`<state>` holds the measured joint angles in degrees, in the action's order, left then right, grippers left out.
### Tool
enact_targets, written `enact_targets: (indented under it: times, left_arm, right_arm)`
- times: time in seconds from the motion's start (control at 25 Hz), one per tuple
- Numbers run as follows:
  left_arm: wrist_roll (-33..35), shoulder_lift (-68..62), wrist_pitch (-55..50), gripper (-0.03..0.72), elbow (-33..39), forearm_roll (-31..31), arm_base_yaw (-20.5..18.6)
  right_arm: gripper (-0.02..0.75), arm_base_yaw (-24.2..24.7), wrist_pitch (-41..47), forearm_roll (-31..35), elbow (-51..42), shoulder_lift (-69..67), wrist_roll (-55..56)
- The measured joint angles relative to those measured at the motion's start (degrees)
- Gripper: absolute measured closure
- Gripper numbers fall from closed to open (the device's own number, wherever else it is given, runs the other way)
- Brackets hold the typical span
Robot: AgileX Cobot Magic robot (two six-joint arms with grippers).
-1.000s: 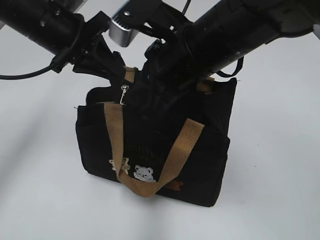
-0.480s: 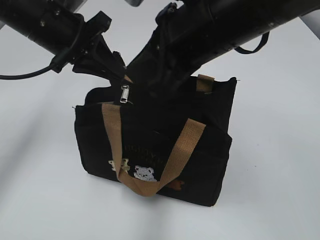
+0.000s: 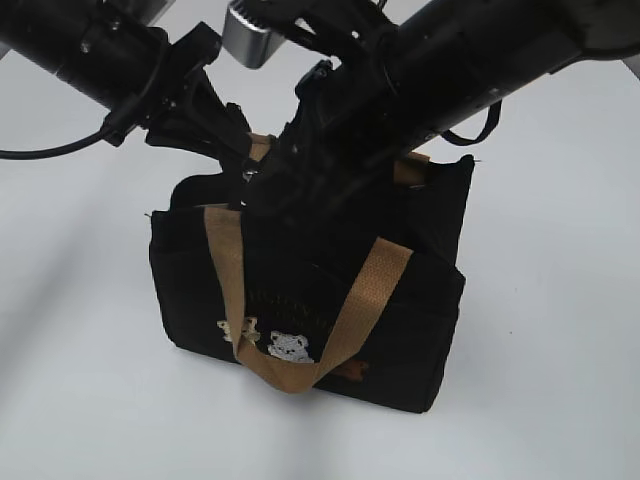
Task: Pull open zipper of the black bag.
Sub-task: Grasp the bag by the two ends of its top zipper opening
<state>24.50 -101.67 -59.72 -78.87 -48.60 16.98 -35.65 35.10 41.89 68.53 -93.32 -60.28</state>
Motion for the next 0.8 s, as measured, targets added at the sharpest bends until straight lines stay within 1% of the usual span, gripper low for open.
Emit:
enact_targets:
  times: [0.2, 0.44, 0.52, 0.64, 0.8]
  left_arm:
    - [0.00, 0.00, -0.03, 0.662, 0.00, -0.13, 0.00]
    - [0.00, 0.00, -0.23, 0.662, 0.00, -0.13, -0.02]
    - [0.00, 0.00, -0.32, 0.662, 0.00, -0.01, -0.13]
    - [0.00, 0.00, -0.54, 0.662, 0.00, -0.01, -0.13]
    - [0.00, 0.00, -0.65, 0.662, 0.00, -0.08, -0.13]
  right_arm:
    - [0.469, 0.00, -0.49, 0.48, 0.00, -0.89, 0.00]
    - [0.468, 0.00, -2.81, 0.83, 0.00, -2.01, 0.05]
    - [0.481, 0.00, -3.18, 0.78, 0.00, -2.29, 0.11]
    - [0.567, 0.00, -3.68, 0.06, 0.00, -2.29, 0.16]
    - [0.699, 0.00, -3.78, -3.33, 0.00, -2.34, 0.63]
